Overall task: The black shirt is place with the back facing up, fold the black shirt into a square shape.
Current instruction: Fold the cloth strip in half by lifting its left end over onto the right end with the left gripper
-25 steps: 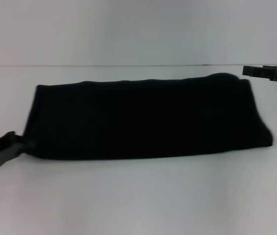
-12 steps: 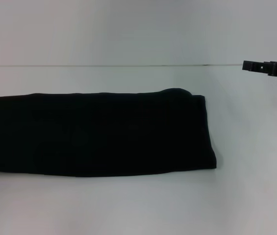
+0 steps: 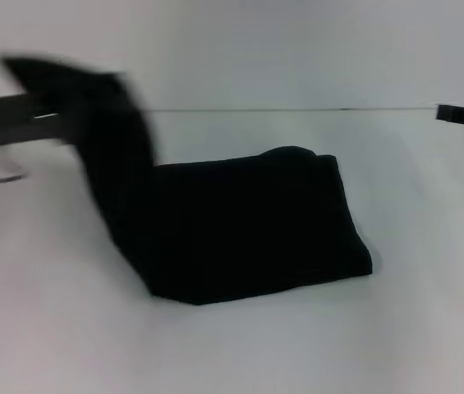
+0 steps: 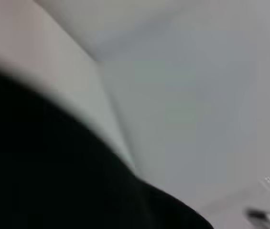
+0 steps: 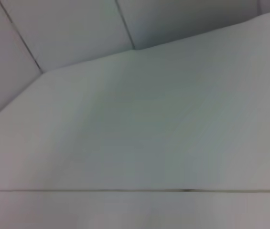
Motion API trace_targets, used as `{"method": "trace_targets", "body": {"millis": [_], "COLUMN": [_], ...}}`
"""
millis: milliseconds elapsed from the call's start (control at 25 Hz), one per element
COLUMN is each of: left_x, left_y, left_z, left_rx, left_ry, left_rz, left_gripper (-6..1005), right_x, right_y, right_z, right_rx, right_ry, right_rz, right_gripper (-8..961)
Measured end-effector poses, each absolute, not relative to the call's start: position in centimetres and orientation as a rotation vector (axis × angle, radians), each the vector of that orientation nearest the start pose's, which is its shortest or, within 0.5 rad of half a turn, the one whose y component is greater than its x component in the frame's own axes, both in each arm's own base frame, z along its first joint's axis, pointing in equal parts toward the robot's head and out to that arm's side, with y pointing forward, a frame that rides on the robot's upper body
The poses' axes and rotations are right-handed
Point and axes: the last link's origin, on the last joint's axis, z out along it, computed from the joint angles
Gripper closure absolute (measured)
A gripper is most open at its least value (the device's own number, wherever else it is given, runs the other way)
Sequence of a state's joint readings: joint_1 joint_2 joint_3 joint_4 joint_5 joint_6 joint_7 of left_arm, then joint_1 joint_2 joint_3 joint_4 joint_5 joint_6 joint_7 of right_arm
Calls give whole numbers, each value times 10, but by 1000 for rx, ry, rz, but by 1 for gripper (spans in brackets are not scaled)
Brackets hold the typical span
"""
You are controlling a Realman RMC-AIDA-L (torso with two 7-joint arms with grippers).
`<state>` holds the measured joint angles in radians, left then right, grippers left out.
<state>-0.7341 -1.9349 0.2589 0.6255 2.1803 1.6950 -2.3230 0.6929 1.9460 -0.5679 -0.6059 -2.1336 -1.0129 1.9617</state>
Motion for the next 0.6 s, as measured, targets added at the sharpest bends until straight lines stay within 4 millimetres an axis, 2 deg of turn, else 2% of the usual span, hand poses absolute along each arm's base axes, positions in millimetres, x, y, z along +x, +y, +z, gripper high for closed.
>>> {"method": "trace_targets", "body": {"millis": [80, 120, 200, 320, 440, 520, 600], "left_x": [-210, -179, -148, -115, -109, -119, -134], "left_y": [397, 408, 415, 414, 412, 400, 389], "left_z": [69, 39, 4, -54, -99, -126, -138], "left_rx": [-2378, -2467, -2538, -2587, -2521, -2446, -2356], "left_ry": [-1711, -1685, -1653, -1626, -1626, -1674, -1699], "left_rz": [-1050, -1031, -984, -905, -884, -902, -971], "left_gripper": [889, 886, 882, 875, 869, 864, 860], "right_x": [303, 307, 315, 326, 332, 333, 333], "right_y": [432, 430, 425, 419, 414, 411, 410], "right_z": [89, 93, 101, 111, 118, 120, 119], "right_rx": [-2024, -2017, -2001, -1976, -1966, -1973, -1987], "right_ry": [1199, 1201, 1204, 1199, 1191, 1189, 1188], "right_rz": [513, 506, 491, 470, 454, 447, 437], "right_gripper": [132, 132, 131, 131, 131, 131, 131]}}
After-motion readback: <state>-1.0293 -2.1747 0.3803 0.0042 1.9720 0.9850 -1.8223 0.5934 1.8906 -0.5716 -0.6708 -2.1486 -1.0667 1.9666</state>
